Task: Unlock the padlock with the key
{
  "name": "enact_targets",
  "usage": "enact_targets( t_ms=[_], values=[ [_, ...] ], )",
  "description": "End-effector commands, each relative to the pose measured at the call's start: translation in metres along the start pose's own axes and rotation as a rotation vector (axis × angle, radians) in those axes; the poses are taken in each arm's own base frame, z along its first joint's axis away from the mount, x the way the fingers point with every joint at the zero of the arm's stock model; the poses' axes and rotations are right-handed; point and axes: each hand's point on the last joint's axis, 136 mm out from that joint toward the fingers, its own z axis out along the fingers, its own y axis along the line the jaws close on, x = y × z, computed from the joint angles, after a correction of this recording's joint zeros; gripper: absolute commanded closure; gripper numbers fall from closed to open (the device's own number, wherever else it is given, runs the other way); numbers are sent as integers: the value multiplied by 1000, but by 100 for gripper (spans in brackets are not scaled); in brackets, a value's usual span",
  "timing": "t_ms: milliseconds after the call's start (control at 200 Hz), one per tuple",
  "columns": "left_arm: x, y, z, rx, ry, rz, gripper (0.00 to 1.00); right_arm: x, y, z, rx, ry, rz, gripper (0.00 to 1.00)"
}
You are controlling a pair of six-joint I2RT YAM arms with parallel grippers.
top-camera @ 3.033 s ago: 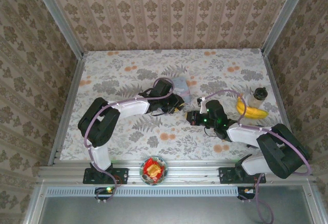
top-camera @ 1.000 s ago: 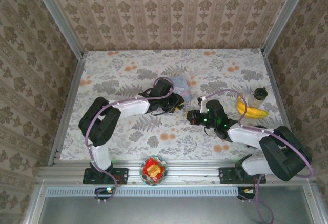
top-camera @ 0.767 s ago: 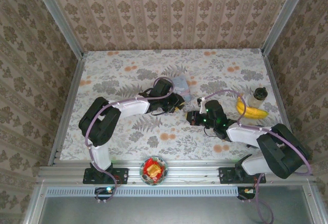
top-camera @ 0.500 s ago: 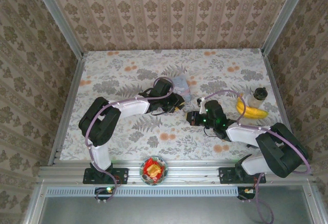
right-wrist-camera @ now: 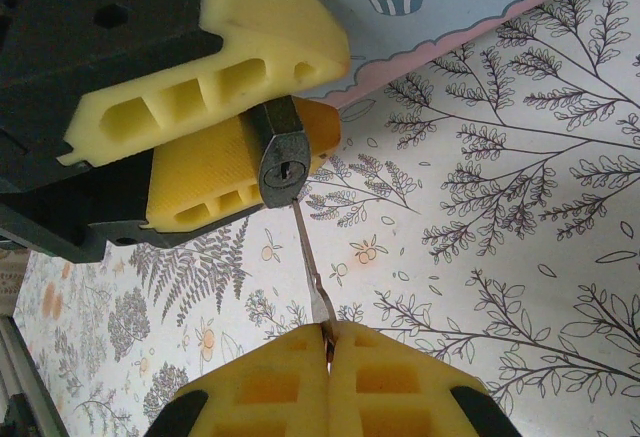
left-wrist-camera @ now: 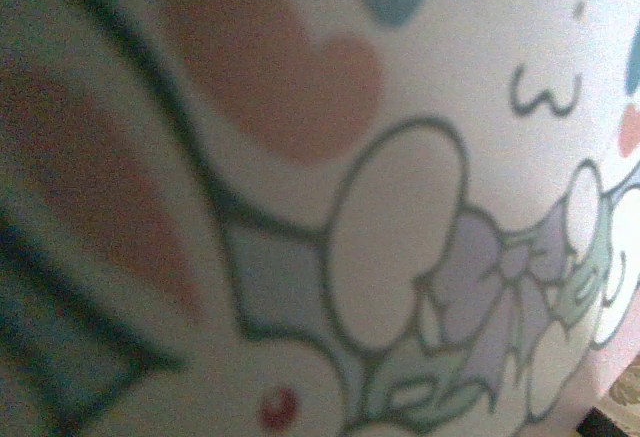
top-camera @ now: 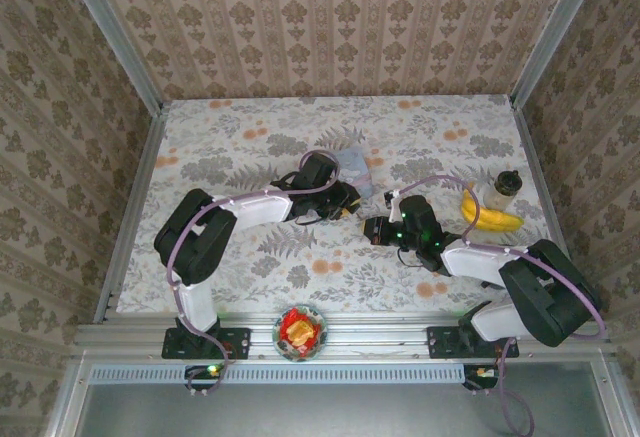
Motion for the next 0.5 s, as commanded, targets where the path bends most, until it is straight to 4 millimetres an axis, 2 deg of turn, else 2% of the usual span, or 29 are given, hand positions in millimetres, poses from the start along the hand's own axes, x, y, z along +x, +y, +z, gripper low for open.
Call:
enact_targets(
  t_ms=[0, 490],
  values=[
    [17, 44, 12, -121, 106, -147, 80, -18, 16, 0, -37, -50, -21, 100],
    [19, 48, 14, -131, 116, -153, 80, -25, 16, 0, -24, -71, -25, 100]
  ],
)
